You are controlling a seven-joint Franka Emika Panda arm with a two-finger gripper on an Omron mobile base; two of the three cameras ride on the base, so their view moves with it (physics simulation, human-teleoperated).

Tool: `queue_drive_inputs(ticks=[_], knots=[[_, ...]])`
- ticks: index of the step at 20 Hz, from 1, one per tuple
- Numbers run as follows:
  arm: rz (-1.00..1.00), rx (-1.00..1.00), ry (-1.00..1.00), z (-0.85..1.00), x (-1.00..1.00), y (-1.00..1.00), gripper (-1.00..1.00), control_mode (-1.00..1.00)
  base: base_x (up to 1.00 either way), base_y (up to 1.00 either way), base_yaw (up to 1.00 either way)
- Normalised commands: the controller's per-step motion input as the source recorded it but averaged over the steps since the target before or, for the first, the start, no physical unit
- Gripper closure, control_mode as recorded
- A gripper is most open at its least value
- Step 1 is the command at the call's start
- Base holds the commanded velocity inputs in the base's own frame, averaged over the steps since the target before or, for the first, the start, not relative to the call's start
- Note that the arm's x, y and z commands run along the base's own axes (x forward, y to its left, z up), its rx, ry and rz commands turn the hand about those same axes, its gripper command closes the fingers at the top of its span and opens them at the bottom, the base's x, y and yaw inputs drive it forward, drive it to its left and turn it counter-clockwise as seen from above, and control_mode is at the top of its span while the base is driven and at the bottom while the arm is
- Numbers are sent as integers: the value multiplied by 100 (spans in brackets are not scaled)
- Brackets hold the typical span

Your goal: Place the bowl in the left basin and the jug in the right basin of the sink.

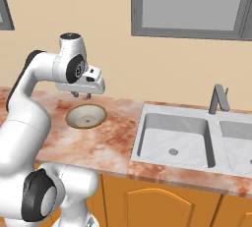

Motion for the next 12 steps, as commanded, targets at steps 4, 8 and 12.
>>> queue_drive_inputs(ticks=[4, 8, 12], knots=[[0, 0, 0, -5, 0, 0, -100, -100, 0, 0, 0], [0, 0, 0, -18, 0, -3, -100, -100, 0, 0, 0], [0, 0, 0, -25, 0, -2, -100, -100, 0, 0, 0]])
